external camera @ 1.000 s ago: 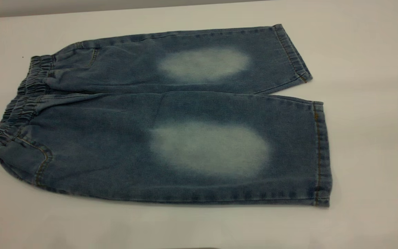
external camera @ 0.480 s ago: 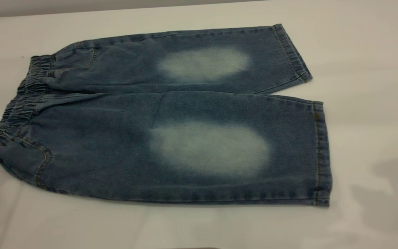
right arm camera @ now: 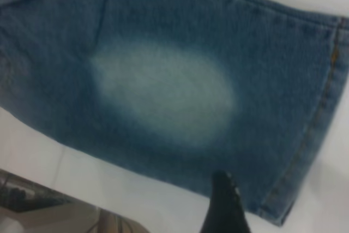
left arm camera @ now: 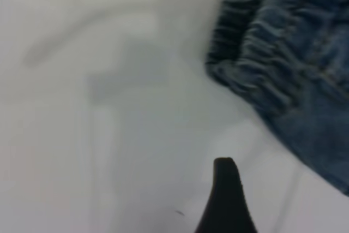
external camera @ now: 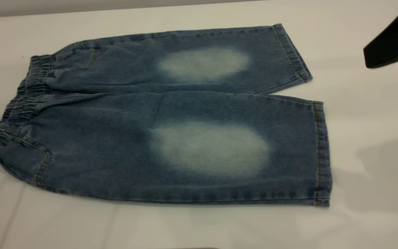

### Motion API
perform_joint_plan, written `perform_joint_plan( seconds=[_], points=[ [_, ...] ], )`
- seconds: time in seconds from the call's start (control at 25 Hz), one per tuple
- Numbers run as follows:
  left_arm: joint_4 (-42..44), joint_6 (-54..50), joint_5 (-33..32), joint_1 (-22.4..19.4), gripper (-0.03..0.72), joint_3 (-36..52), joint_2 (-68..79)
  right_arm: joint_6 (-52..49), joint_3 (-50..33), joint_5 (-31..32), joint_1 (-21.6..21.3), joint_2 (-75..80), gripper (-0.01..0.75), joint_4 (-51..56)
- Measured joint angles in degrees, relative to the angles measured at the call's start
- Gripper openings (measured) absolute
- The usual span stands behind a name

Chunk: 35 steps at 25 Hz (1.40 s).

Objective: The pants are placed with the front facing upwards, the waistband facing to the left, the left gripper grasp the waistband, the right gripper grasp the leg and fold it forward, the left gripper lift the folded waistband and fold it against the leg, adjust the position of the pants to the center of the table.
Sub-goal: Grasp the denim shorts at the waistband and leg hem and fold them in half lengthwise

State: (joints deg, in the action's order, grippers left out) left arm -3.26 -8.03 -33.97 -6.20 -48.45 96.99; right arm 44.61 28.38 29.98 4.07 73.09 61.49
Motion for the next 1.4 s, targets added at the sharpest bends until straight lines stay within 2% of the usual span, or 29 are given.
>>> perform_joint_plan(
  seconds=[0.52,0.92,1.04,1.28,1.4],
  points=[
    [-1.46,1.74,11.14,-0.23,0.511,-0.21,12.91,1.95,0.0,-0.13,0.0,0.0,0.431,2.25],
    [-3.49,1.79,15.17,-0.23,0.5,-0.57,19.15,2.06,0.0,-0.17,0.0,0.0,0.431,2.47],
    [-4.22,1.91,15.23,-0.23,0.416,-0.64,19.36,2.0,0.0,-0.17,0.0,0.0,0.431,2.47],
    [-4.75,1.98,15.23,-0.23,0.104,-0.81,19.36,0.56,0.0,1.66,0.0,6.1,0.431,4.68],
    [-5.14,1.99,15.04,-0.23,0.08,-0.83,18.9,1.31,0.0,2.45,0.0,13.26,0.431,7.19]
  ],
)
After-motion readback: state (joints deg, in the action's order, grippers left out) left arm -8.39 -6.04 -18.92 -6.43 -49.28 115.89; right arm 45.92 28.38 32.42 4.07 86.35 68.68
